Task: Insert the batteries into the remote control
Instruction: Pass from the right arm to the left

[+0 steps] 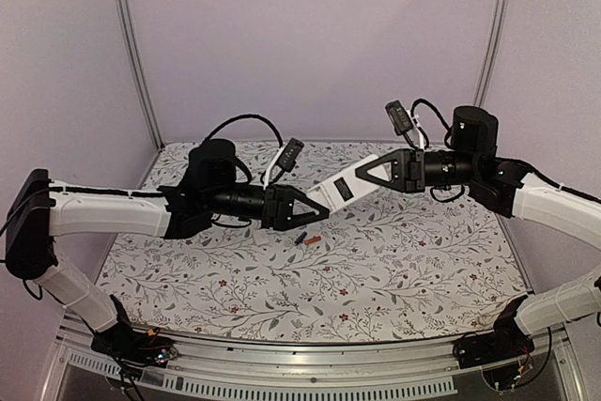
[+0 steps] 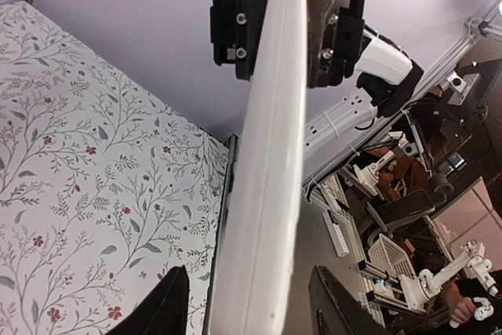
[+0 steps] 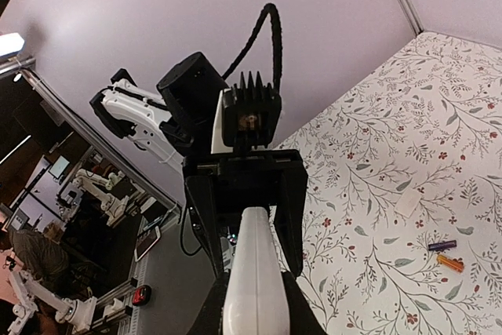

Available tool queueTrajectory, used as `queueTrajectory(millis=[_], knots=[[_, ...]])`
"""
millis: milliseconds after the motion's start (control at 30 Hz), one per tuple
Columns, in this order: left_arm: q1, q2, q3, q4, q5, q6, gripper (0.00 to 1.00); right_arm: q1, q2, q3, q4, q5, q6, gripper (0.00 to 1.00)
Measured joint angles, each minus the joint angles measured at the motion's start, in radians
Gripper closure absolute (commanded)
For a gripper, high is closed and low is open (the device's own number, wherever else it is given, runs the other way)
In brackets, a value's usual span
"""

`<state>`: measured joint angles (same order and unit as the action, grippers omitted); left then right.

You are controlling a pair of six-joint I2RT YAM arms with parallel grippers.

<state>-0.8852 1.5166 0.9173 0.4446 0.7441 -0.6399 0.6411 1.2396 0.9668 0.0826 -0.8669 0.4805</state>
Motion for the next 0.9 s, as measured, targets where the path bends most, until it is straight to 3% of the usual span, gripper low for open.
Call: queueTrajectory(millis=[167,467,900], knots=[[0.000,0.000,-0.019,0.178,-0.008,-0.092,0.53,0.000,-0.016,-0.064,0.181,0.027,0.106,1.00],[0.001,0.000,-0.019,0.332,-0.050,-0.173,0.75,0.002,-0.014,-0.131,0.462,0.060,0.272,0.98],[0.005,0.000,-0.013,0.372,-0.074,-0.205,0.70,0.014,0.010,-0.138,0.570,0.075,0.336,0.96]])
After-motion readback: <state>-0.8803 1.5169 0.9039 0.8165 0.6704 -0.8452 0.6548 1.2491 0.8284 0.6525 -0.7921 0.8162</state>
